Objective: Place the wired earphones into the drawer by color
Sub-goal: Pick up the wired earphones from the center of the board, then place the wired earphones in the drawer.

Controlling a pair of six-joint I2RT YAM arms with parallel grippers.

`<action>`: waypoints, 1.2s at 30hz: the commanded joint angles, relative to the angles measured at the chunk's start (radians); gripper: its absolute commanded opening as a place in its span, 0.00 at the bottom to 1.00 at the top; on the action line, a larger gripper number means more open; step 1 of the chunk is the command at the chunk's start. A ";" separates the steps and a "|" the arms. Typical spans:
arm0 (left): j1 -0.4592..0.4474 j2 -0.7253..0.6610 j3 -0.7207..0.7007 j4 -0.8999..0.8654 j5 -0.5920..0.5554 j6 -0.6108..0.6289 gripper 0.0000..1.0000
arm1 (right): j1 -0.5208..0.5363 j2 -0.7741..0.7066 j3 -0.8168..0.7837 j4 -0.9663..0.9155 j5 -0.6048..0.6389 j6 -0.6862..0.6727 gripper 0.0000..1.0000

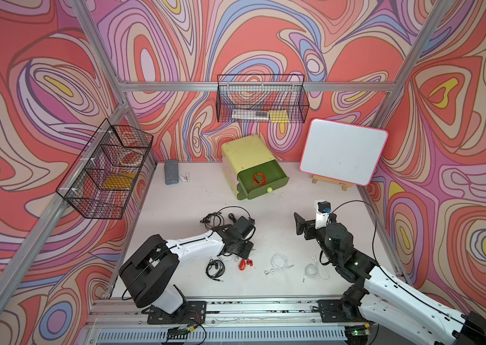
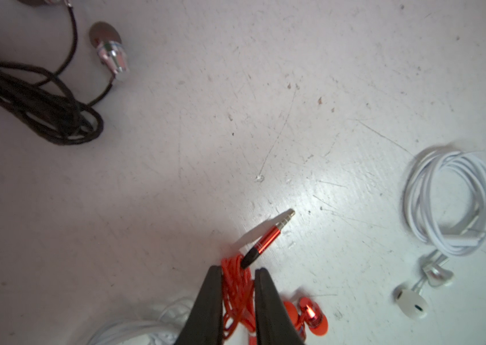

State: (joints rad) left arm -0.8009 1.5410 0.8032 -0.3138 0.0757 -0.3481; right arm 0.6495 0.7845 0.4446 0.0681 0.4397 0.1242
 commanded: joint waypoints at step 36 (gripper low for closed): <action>-0.007 -0.367 0.109 -0.114 0.005 0.002 0.00 | 0.001 -0.033 -0.017 0.006 0.008 0.002 0.97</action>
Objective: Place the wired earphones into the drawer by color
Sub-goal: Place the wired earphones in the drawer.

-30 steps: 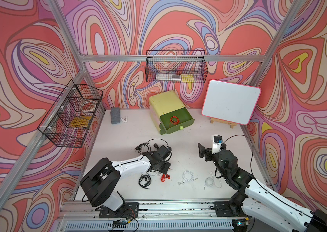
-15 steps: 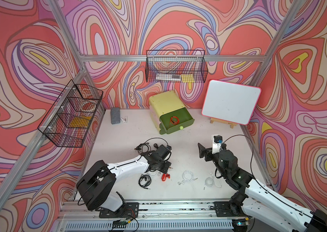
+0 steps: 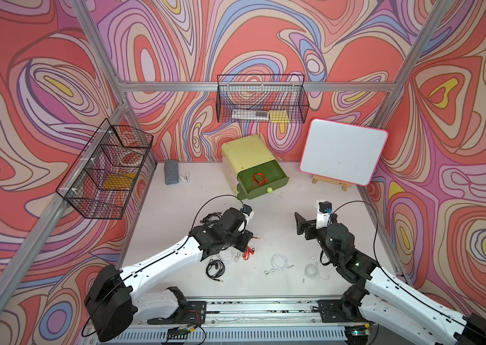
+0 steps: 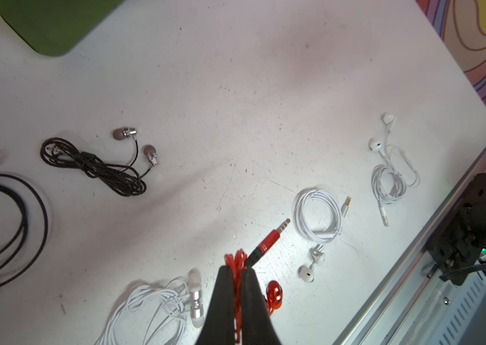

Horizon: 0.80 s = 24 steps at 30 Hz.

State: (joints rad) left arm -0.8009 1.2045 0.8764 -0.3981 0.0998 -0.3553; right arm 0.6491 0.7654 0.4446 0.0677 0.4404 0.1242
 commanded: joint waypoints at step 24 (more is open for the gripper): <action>0.027 0.172 0.501 0.087 -0.147 0.289 0.00 | 0.001 -0.039 -0.017 -0.004 -0.001 0.005 0.97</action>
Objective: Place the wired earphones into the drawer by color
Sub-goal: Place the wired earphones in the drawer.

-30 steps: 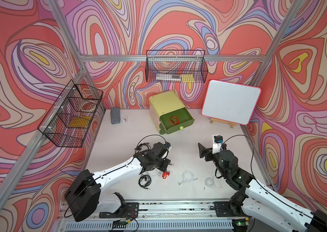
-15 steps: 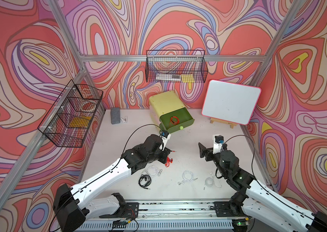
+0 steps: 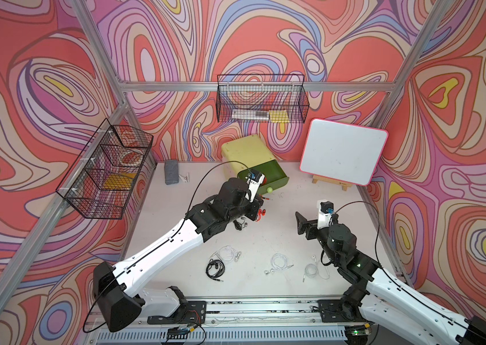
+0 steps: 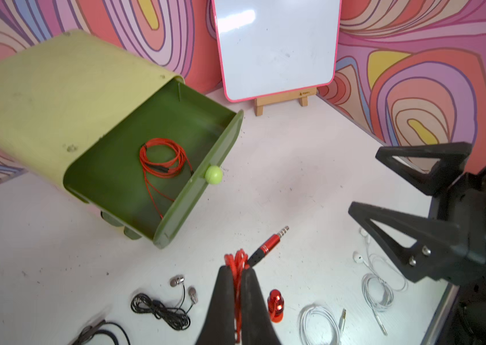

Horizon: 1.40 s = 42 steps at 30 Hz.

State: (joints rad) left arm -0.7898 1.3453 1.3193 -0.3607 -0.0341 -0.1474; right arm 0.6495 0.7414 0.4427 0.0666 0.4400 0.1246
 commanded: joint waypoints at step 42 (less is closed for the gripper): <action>0.196 0.486 0.342 0.214 0.143 0.646 0.00 | 0.001 -0.012 -0.018 0.003 -0.022 0.003 0.97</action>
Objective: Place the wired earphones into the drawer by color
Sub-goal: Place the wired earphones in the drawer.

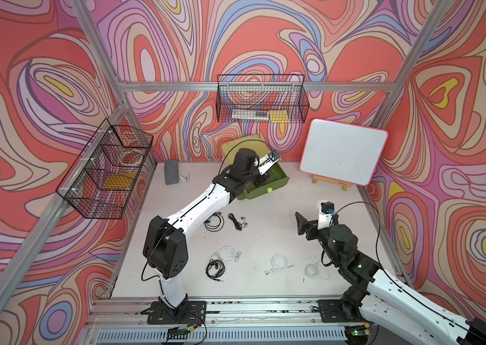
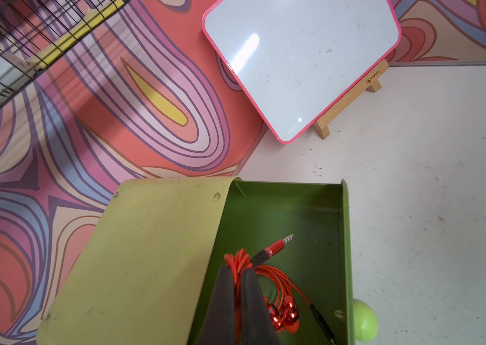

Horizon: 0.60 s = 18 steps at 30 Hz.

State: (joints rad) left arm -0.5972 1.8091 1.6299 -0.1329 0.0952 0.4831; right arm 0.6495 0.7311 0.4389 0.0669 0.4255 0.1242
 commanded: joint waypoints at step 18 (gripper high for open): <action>0.003 -0.157 -0.039 -0.017 -0.068 -0.215 0.74 | 0.001 0.131 0.140 -0.082 -0.150 0.082 0.94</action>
State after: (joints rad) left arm -0.5964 1.7458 1.6249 -0.1631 0.0566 0.3710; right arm 0.6491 0.8352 0.5262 0.0185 0.3367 0.1658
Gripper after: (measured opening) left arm 0.681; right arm 0.940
